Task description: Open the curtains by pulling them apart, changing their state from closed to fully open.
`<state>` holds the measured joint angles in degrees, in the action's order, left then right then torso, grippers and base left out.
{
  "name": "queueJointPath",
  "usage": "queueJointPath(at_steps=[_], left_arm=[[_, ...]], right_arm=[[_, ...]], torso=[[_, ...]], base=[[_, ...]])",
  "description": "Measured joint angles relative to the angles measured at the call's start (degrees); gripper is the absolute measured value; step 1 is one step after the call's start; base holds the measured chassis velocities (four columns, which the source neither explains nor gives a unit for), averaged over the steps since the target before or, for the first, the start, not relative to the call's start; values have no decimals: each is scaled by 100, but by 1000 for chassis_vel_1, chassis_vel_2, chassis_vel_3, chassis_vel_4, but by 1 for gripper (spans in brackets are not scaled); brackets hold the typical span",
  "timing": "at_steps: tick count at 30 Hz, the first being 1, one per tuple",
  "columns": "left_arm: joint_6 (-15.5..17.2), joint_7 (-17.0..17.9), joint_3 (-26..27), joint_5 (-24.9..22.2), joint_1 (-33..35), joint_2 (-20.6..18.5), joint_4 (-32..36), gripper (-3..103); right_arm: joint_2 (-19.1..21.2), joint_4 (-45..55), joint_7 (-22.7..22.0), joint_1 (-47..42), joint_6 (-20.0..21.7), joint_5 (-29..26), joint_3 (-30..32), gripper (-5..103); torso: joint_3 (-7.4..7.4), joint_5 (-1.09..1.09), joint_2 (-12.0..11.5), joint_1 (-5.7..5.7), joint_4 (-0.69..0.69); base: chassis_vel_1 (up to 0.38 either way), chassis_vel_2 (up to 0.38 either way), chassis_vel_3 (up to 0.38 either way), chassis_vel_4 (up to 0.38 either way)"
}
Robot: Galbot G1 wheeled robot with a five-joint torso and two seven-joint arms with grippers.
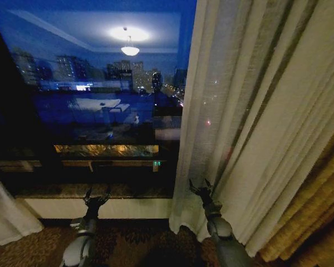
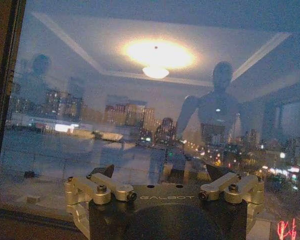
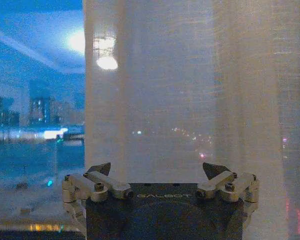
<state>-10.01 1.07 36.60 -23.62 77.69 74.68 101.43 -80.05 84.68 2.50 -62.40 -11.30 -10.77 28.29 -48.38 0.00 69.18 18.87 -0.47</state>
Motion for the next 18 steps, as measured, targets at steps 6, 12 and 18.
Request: queueJointPath(at_steps=[6, 12, 18], left_arm=[[0, 1, 2, 0, 0, 0, 0, 100], [0, 2, 3, 0, 0, -1, 0, 100], [0, 2, 2, 0, 0, -1, 0, 100]], right_arm=[[0, -135, 45, 54, -300, -45, -2, 100], [-30, -154, 180, 105, -378, -249, -36, 100], [19, -252, 640, 127, -349, -340, -186, 100]], torso=[[0, 0, 0, 0, 1], [0, -1, 0, 0, 2], [0, 2, 0, 0, -1]], base=[[71, 92, -68, -77], [63, 73, -59, -54], [0, 0, 0, 0]])
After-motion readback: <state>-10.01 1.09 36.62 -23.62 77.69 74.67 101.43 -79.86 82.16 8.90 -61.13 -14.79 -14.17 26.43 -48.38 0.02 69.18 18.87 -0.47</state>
